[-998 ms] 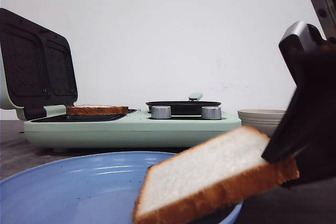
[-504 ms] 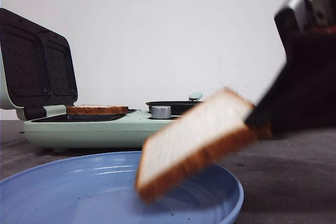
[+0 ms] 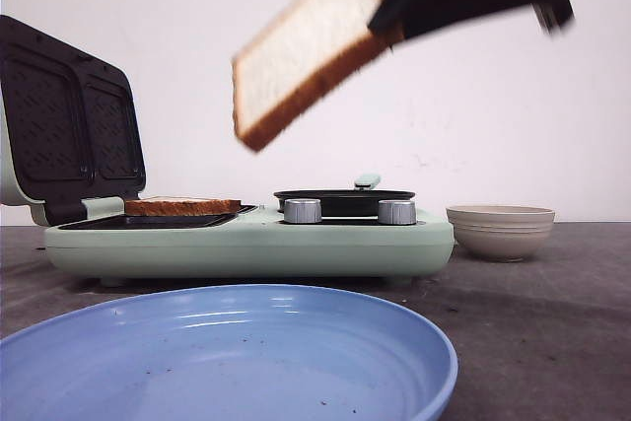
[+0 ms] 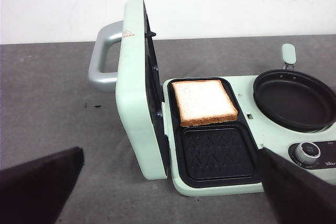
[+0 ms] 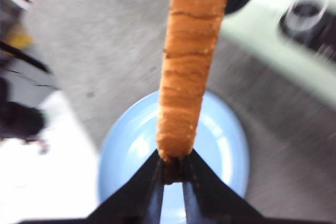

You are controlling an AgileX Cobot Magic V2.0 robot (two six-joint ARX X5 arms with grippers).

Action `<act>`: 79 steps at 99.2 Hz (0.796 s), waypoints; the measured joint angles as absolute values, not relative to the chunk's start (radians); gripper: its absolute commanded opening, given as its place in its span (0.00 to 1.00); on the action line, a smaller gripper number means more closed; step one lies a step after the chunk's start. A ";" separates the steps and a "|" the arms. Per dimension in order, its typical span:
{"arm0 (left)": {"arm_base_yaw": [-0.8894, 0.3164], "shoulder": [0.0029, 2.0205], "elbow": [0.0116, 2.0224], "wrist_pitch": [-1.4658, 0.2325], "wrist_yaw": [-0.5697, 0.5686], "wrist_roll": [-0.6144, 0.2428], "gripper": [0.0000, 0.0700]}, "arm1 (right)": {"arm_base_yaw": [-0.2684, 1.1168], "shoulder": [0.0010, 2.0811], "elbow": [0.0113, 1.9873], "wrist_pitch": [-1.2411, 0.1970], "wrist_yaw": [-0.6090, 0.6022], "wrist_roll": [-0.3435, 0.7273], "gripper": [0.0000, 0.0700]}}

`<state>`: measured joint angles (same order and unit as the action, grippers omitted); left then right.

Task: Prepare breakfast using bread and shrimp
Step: 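Lift the bread with the right gripper and carry it over the sandwich maker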

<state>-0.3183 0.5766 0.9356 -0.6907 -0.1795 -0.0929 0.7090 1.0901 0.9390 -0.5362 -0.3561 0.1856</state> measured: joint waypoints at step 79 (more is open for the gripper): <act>-0.318 0.577 0.936 -0.669 -0.179 -0.086 1.00 | 0.957 1.782 1.659 -0.744 0.439 -0.352 0.01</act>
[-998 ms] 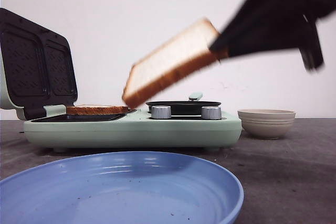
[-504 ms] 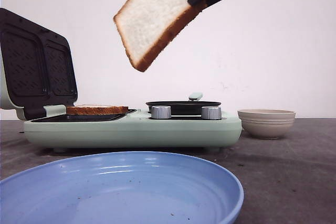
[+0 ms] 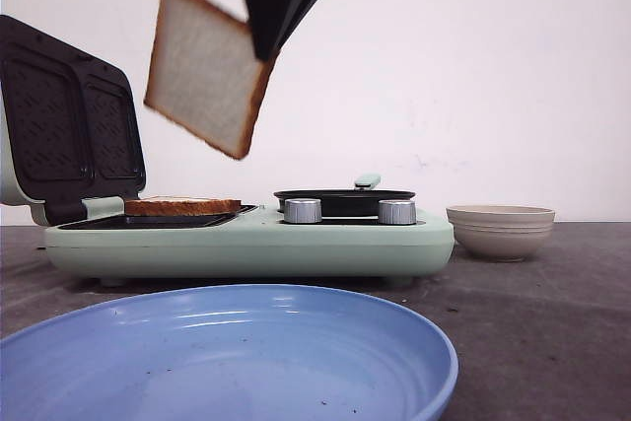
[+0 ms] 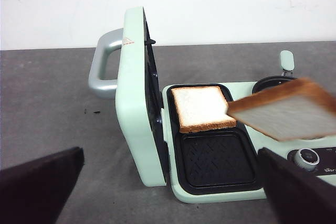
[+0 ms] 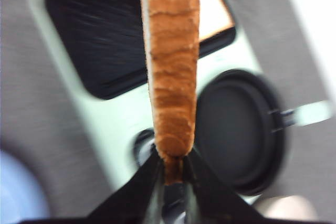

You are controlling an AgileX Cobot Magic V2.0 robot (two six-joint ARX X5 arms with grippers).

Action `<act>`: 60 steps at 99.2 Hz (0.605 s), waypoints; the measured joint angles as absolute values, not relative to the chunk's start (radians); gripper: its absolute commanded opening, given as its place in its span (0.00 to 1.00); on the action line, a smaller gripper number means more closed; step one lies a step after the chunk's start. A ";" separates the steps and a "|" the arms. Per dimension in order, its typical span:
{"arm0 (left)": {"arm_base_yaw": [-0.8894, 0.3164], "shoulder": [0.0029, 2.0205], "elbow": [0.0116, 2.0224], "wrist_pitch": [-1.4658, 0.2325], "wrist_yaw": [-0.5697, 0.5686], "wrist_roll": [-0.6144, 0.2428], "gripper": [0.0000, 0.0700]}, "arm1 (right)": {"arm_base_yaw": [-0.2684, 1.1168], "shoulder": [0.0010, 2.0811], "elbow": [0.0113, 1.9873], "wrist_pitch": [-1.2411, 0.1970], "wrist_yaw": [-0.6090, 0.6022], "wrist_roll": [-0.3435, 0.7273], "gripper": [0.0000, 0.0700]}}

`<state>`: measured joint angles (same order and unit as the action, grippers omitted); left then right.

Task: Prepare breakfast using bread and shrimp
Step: 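Lift the bread with the right gripper and carry it over the sandwich maker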

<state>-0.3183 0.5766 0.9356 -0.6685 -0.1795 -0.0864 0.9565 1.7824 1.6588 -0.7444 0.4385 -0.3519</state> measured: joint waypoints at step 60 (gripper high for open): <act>-0.318 0.577 0.936 -0.660 -0.183 -0.024 1.00 | 1.040 1.991 1.697 -0.590 0.676 -0.553 0.01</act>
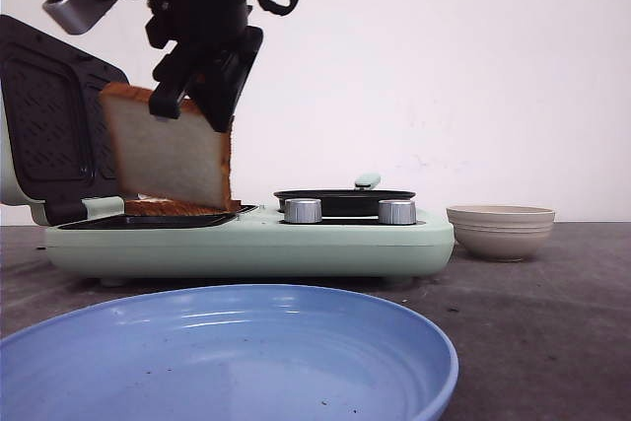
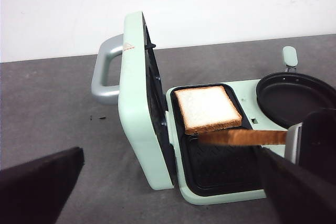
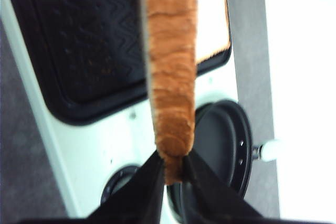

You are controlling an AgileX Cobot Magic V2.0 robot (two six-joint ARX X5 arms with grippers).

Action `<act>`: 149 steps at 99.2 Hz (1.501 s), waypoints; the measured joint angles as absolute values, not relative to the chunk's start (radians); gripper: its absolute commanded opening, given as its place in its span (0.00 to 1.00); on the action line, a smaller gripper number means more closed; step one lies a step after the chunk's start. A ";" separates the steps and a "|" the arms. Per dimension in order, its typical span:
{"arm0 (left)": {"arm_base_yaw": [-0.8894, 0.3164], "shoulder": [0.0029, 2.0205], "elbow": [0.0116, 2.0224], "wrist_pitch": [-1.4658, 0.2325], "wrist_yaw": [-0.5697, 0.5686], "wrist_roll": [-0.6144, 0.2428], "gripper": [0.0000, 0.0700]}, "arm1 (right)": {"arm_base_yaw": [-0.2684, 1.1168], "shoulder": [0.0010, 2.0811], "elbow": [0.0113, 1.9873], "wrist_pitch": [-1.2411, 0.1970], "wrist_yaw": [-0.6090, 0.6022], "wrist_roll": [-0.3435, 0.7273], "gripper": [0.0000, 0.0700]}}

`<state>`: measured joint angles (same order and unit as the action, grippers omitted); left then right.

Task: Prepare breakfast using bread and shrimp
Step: 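Lift the bread with the right gripper and carry it over the sandwich maker, then lower the bread onto the nearer sandwich plate and release it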

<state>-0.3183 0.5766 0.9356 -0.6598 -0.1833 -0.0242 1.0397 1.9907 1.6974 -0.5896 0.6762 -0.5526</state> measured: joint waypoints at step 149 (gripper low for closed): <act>-0.318 0.577 0.936 -0.643 -0.184 -0.012 1.00 | 1.024 2.079 1.701 -0.554 0.526 -0.525 0.73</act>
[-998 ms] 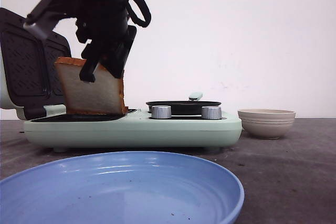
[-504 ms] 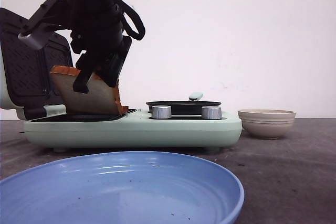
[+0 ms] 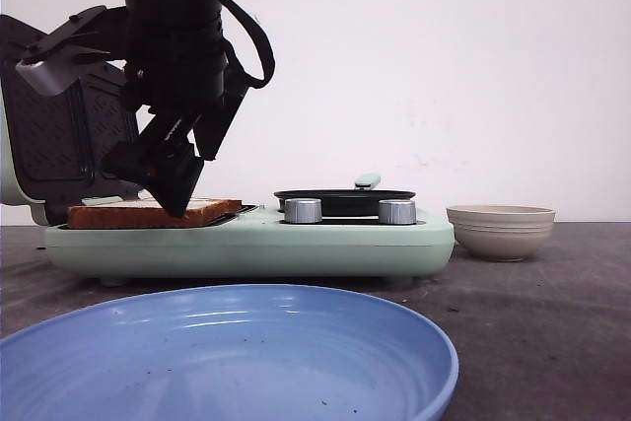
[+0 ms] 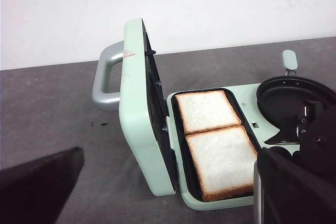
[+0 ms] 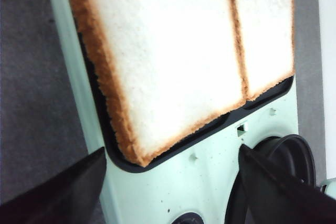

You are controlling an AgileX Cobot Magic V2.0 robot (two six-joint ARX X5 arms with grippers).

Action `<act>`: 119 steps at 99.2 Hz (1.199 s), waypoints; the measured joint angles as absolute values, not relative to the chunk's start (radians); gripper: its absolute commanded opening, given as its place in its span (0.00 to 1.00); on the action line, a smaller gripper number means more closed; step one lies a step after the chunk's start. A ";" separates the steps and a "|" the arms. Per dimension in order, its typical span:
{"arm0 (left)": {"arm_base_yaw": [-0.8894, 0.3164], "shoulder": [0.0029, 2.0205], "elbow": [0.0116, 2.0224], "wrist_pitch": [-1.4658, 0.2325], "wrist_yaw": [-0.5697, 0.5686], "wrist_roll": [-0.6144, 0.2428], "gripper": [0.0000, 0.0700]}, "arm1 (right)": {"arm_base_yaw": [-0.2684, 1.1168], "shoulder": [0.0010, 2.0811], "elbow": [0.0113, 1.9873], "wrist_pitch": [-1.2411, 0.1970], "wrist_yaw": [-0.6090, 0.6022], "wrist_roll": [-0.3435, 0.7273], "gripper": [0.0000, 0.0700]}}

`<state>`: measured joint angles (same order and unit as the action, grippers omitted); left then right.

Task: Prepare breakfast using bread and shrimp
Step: 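Lower the bread onto the nearer sandwich plate and release it, then raise the right gripper away from the sandwich maker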

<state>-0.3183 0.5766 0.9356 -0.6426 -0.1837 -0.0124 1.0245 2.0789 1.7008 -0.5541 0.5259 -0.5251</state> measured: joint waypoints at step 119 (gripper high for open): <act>-0.318 0.577 0.936 -0.643 -0.184 0.002 1.00 | 0.943 1.604 1.703 -0.736 0.472 -0.120 0.79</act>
